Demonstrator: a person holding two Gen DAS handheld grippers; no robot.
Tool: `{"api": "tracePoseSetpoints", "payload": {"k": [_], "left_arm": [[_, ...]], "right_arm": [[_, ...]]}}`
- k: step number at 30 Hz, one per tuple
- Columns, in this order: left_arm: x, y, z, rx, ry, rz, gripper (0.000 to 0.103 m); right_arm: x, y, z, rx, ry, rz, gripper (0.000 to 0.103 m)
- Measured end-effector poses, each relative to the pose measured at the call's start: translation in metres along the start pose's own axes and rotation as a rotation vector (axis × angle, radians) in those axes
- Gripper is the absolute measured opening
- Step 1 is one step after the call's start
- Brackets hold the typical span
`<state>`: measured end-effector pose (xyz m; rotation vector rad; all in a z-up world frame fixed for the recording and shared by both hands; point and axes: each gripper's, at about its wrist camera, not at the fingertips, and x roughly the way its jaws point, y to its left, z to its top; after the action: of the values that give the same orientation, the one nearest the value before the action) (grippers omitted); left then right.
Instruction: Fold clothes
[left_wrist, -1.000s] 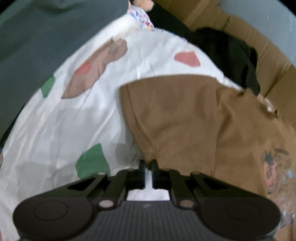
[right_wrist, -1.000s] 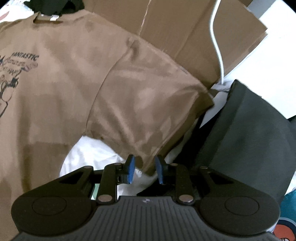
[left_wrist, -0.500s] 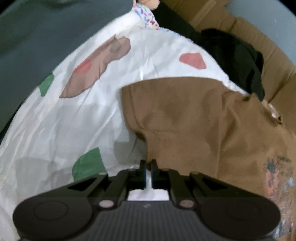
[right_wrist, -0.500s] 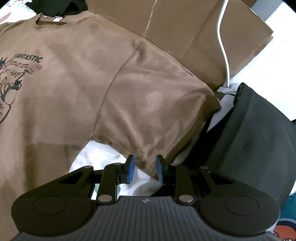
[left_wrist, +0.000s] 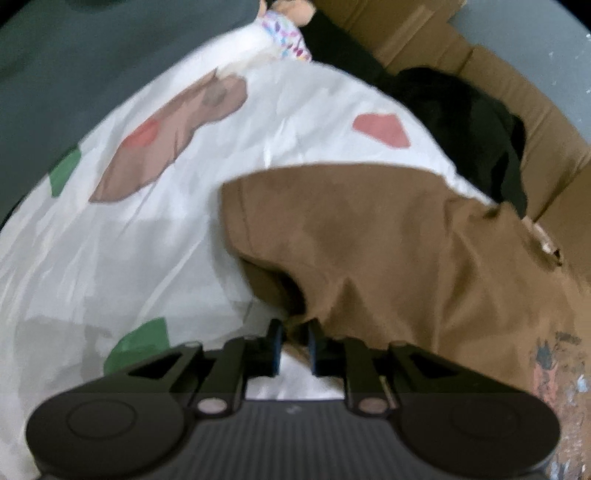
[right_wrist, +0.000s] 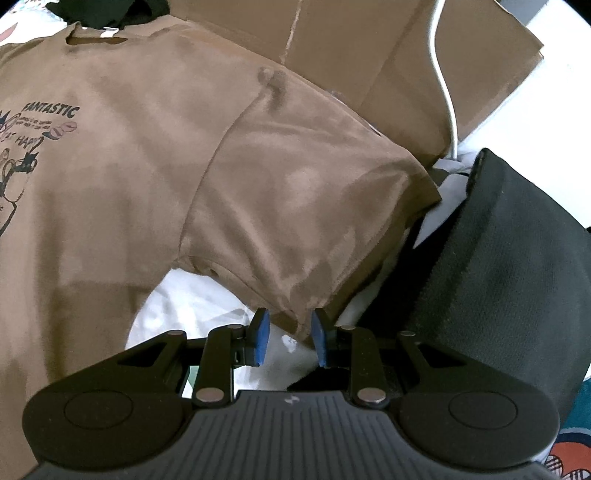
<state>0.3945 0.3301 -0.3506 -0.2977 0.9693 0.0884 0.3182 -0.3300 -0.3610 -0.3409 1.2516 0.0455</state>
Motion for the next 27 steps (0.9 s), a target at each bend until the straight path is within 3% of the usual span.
{"api": "tracePoseSetpoints", "payload": {"k": [4, 11, 15, 18, 19, 22, 27], "left_arm": [[-0.011, -0.003, 0.005, 0.000, -0.038, -0.052, 0.023], [0.000, -0.012, 0.011, 0.026, 0.006, -0.060, 0.023], [0.007, -0.017, 0.012, 0.024, 0.013, -0.114, 0.023], [0.007, -0.027, 0.016, 0.049, -0.002, -0.174, 0.037], [0.007, -0.030, 0.017, 0.069, -0.004, -0.175, 0.042], [0.009, -0.032, 0.017, 0.103, 0.018, -0.135, 0.043], [-0.004, -0.010, 0.014, 0.065, 0.000, -0.067, 0.043]], "right_arm": [[0.000, 0.003, -0.002, -0.003, -0.001, 0.003, 0.029], [-0.002, 0.008, -0.001, -0.008, -0.009, 0.011, 0.030], [-0.003, 0.007, 0.001, -0.014, -0.011, 0.010, 0.030], [-0.003, 0.005, 0.002, -0.013, -0.009, 0.005, 0.030], [-0.003, 0.004, 0.001, -0.012, -0.008, 0.004, 0.030], [-0.002, 0.004, 0.000, -0.008, -0.004, 0.004, 0.030], [0.000, 0.006, -0.001, -0.008, -0.003, 0.011, 0.030]]}}
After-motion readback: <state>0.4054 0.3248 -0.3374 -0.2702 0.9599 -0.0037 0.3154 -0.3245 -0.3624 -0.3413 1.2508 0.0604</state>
